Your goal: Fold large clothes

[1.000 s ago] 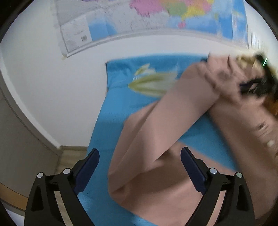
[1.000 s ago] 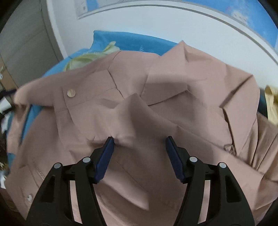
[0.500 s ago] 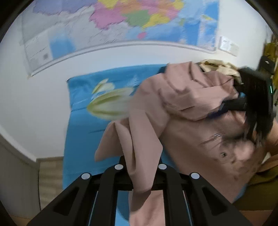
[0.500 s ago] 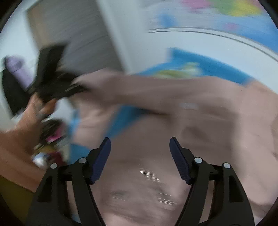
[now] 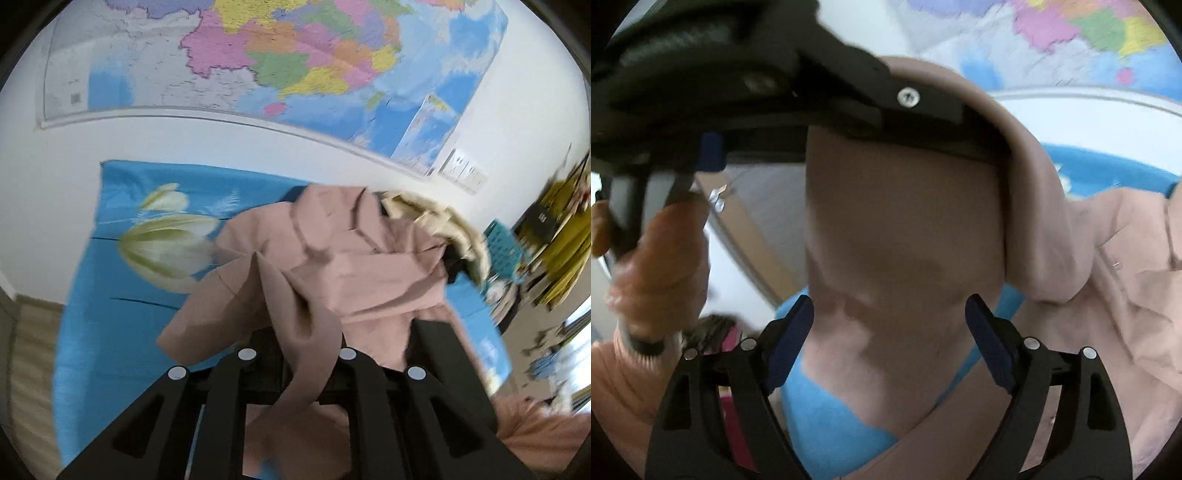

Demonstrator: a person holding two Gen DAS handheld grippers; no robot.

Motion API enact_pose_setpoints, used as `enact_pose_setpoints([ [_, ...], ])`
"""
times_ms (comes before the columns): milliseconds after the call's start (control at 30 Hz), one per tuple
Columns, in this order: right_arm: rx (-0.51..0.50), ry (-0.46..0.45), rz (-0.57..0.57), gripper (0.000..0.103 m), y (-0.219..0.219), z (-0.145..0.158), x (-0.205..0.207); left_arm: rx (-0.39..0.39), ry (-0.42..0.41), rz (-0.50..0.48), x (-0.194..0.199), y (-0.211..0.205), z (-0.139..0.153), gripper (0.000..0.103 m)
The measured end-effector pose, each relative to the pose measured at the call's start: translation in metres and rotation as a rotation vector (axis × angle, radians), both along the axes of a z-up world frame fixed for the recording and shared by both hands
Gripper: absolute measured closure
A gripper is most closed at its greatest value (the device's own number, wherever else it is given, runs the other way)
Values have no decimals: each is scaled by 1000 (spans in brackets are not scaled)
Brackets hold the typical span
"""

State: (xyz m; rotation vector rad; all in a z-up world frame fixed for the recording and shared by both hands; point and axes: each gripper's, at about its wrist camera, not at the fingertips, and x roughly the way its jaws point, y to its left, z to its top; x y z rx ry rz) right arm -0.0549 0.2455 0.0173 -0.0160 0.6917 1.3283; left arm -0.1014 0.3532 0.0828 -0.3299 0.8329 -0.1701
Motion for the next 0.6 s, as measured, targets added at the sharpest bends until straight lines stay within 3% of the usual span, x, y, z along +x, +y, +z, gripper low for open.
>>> enact_pose_setpoints([
  [33,23,15,-1,38,-4,1,5,-12,-7,-15,3,-7,2,95],
  [100,43,69,17,88,-15,3,19,-46,-18,-42,7,-15,4,93],
  [133,55,94,41,99,-23,7,27,-58,-24,-65,8,-20,6,90],
  [200,100,137,58,98,-47,17,39,-83,-53,-97,8,-24,12,85],
  [333,206,198,66,99,-114,46,66,-113,-188,-166,-11,-25,43,25],
  [400,255,244,54,99,-155,60,86,-117,-308,-269,-31,-28,60,22],
  [500,262,293,1,97,-210,67,120,-23,-420,-245,-46,-29,66,18],
  [567,170,320,-109,92,-238,49,142,-28,-380,-253,-35,-28,51,19],
  [600,125,344,-148,88,-250,40,148,7,-330,-232,-23,-30,35,20],
])
